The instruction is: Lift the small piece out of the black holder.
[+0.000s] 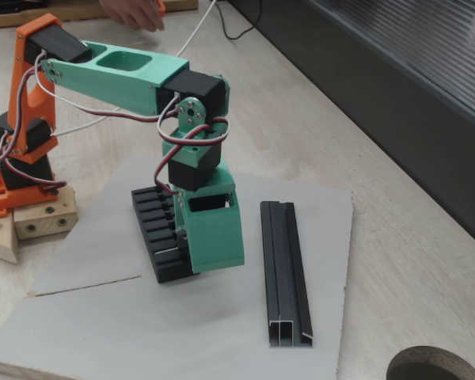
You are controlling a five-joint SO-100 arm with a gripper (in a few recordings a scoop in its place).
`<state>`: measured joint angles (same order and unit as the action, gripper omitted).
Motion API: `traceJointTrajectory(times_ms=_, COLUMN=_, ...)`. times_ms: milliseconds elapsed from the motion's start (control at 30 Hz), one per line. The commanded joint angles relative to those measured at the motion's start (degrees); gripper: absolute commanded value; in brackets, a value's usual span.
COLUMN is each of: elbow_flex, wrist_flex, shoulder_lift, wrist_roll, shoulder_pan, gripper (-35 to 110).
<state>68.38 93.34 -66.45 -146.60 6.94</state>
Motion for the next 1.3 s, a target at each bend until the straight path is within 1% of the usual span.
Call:
traceJointTrajectory(times_ms=0, elbow_flex=0.1, wrist_flex=0.6, shoulder_lift=-0.8, wrist_roll=-0.6, shoulder_pan=1.0, gripper=80)
traceJointTrajectory(times_ms=467, elbow_flex=0.3, wrist_flex=0.5, shoulder_lift=-0.7, wrist_roll=0.0, shoulder_pan=1.0, gripper=78)
traceJointTrajectory(times_ms=567, elbow_flex=0.3, wrist_flex=0.6, shoulder_lift=-0.7, wrist_roll=0.0, shoulder_pan=1.0, gripper=70)
traceJointTrajectory(times_ms=767, elbow_flex=-0.4, wrist_flex=0.5, shoulder_lift=-0.8, wrist_roll=-0.4, shoulder_pan=1.0, gripper=46)
traceJointTrajectory(times_ms=867, elbow_flex=-0.4, wrist_flex=0.5, shoulder_lift=-0.8, wrist_roll=-0.6, shoulder_pan=1.0, gripper=37)
traceJointTrajectory(times_ms=967, elbow_flex=-0.4, wrist_flex=0.5, shoulder_lift=-0.8, wrist_roll=-0.6, shoulder_pan=0.9, gripper=32)
traceJointTrajectory(times_ms=1267, elbow_flex=-0.5, wrist_flex=0.5, shoulder_lift=-0.8, wrist_roll=-0.1, shoulder_pan=0.9, gripper=21)
